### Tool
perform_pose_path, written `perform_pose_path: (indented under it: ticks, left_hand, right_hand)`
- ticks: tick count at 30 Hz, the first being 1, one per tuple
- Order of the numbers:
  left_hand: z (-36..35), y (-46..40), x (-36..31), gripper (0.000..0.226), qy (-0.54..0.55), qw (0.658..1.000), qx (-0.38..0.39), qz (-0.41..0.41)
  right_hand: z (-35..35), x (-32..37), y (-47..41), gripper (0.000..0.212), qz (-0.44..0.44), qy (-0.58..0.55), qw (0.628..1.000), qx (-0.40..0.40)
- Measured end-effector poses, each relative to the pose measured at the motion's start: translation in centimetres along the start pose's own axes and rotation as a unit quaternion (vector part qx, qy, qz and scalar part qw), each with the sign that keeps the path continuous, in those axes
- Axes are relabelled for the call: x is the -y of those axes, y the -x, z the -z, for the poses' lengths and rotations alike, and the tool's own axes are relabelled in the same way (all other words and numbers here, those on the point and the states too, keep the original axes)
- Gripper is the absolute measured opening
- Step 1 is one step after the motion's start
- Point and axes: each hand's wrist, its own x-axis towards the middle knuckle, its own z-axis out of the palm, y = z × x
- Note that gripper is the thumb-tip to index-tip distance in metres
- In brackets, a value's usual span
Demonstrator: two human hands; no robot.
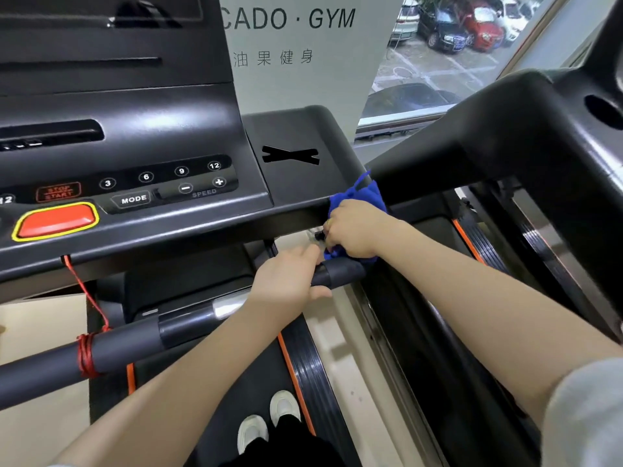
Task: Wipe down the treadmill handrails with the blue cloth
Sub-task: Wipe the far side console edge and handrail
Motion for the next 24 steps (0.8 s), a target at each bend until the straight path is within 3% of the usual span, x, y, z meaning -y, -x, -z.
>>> perform_pose_path:
  ticks: [3, 5, 7, 9, 10, 13, 15, 19, 21, 24]
  left_hand:
    - [0.1, 0.3, -0.1, 0.045, -0.009, 1.000, -0.009, -0.011]
    - [0.1, 0.4, -0.1, 0.045, -0.006, 1.000, -0.011, -0.013]
    - [0.1, 0.3, -0.1, 0.045, 0.002, 1.000, -0.005, -0.009]
    - [-0.1, 0.2, -0.1, 0.046, 0.003, 1.000, 0.001, -0.003]
    - [-0.3, 0.1, -0.1, 0.046, 0.003, 1.000, 0.001, 0.001]
    - [-0.5, 0.1, -0.4, 0.045, -0.001, 1.000, -0.009, 0.004]
    - [-0.5, 0.3, -0.6, 0.043, -0.007, 1.000, -0.015, 0.006]
    - [-0.7, 0.8, -0.5, 0.040, -0.003, 0.999, -0.034, 0.007]
    - [-0.9, 0.9, -0.5, 0.038, -0.001, 0.999, -0.047, 0.003]
    - [-1.3, 1.1, -0.7, 0.037, -0.023, 0.997, -0.068, -0.003]
  right_hand:
    - [0.0, 0.0, 1.5, 0.037, -0.011, -0.097, 0.995, -0.026]
    - [-0.3, -0.3, 3.3, 0.041, -0.043, -0.188, 0.977, -0.094]
    - [-1.4, -0.3, 5.9, 0.034, -0.103, -0.311, 0.927, -0.179]
    - [-3.0, 1.0, 8.5, 0.032, -0.167, -0.433, 0.846, -0.263]
    - [-3.9, 2.2, 9.3, 0.034, -0.189, -0.448, 0.825, -0.289]
    - [-6.1, 3.9, 9.2, 0.046, -0.253, -0.396, 0.833, -0.292]
    - [-5.7, 3.2, 8.3, 0.051, -0.326, -0.474, 0.773, -0.267]
    - [-5.0, 1.1, 8.2, 0.034, -0.381, -0.660, 0.597, -0.252]
    - [-5.2, 2.4, 9.4, 0.030, -0.403, -0.660, 0.593, -0.225]
    - [-5.9, 6.5, 12.2, 0.035, -0.483, -0.552, 0.654, -0.184]
